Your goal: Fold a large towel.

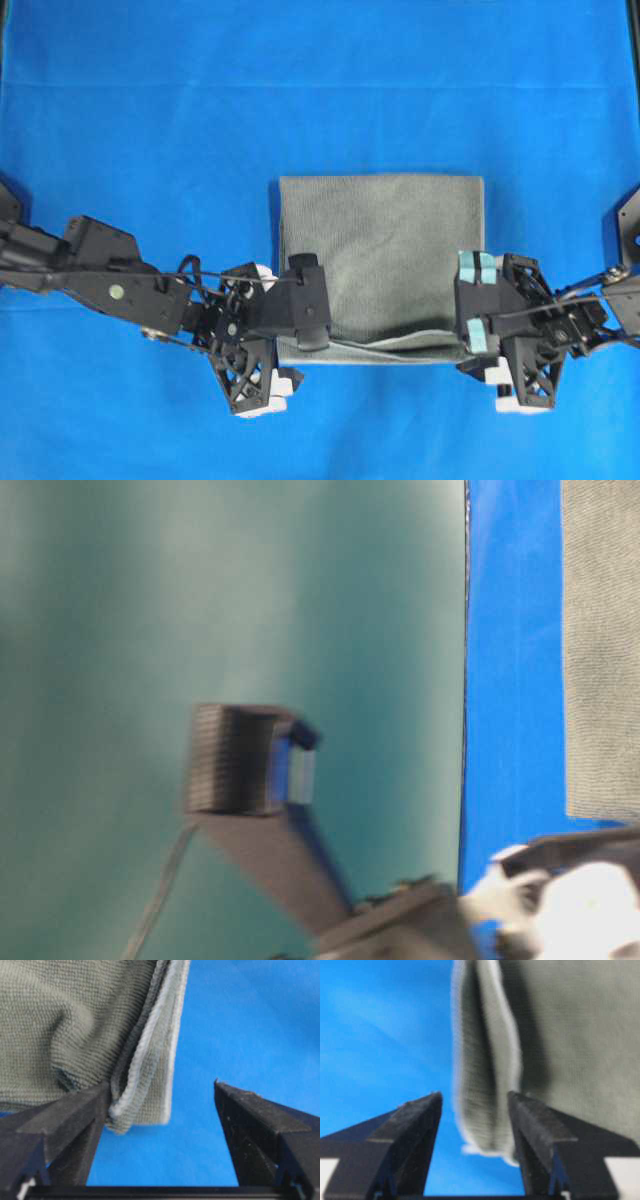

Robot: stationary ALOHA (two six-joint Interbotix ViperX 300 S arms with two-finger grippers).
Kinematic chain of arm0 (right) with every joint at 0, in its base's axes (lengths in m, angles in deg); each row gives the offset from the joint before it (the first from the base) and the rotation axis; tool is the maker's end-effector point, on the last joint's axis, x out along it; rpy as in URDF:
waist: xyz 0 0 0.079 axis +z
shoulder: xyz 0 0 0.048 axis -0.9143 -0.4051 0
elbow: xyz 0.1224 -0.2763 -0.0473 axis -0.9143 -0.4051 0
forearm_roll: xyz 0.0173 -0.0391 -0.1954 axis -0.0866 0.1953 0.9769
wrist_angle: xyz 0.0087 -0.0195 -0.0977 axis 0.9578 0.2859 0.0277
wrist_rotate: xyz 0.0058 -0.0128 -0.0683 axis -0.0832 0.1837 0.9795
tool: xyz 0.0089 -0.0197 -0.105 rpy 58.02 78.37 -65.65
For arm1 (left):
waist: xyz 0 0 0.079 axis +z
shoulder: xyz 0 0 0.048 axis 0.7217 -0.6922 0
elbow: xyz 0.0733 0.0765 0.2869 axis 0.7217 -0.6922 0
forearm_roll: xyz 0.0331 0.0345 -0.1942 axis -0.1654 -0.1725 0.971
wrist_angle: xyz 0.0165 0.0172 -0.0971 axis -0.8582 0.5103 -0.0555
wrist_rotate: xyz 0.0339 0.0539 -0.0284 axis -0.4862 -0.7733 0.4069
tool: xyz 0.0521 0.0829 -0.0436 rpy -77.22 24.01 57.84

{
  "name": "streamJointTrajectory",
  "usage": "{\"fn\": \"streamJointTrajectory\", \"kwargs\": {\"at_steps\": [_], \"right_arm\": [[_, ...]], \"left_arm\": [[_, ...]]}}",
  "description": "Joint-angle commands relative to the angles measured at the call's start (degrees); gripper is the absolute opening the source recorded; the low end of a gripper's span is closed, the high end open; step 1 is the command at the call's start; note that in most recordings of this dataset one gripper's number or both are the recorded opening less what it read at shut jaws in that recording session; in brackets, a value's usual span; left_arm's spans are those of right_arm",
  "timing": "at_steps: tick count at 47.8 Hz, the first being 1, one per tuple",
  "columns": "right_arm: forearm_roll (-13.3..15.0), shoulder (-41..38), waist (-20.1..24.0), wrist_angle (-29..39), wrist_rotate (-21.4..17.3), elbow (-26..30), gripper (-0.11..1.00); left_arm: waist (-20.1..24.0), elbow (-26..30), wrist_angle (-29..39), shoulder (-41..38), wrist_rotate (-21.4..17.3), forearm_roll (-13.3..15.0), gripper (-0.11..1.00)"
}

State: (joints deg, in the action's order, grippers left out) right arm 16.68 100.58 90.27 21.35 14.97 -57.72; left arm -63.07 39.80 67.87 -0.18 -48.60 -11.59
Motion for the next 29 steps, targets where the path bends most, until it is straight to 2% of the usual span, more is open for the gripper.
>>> {"fn": "streamJointTrajectory", "kwargs": {"at_steps": [1, 5, 8, 20, 29], "right_arm": [[0.26, 3.52, 1.32, 2.81, 0.09, 3.08, 0.57], [1.41, 7.47, 1.49, 6.5, 0.09, 4.22, 0.58], [3.34, 10.63, 1.49, 8.35, 0.09, 4.39, 0.58], [17.23, 27.07, 0.7, 10.55, -0.18, 2.46, 0.57], [23.47, 41.48, -1.76, 12.3, -0.18, -0.88, 0.57]], "left_arm": [[-0.18, 1.14, 1.76, 5.19, -0.18, -0.18, 0.76], [-0.18, 0.53, 3.52, 8.88, -0.35, -0.35, 0.74], [-0.26, -0.09, 4.04, 12.22, -1.41, -0.62, 0.74], [0.26, -4.57, 1.76, 24.35, -10.11, -0.62, 0.74], [2.9, -11.43, -4.83, 33.75, -16.35, -0.62, 0.74]]}}
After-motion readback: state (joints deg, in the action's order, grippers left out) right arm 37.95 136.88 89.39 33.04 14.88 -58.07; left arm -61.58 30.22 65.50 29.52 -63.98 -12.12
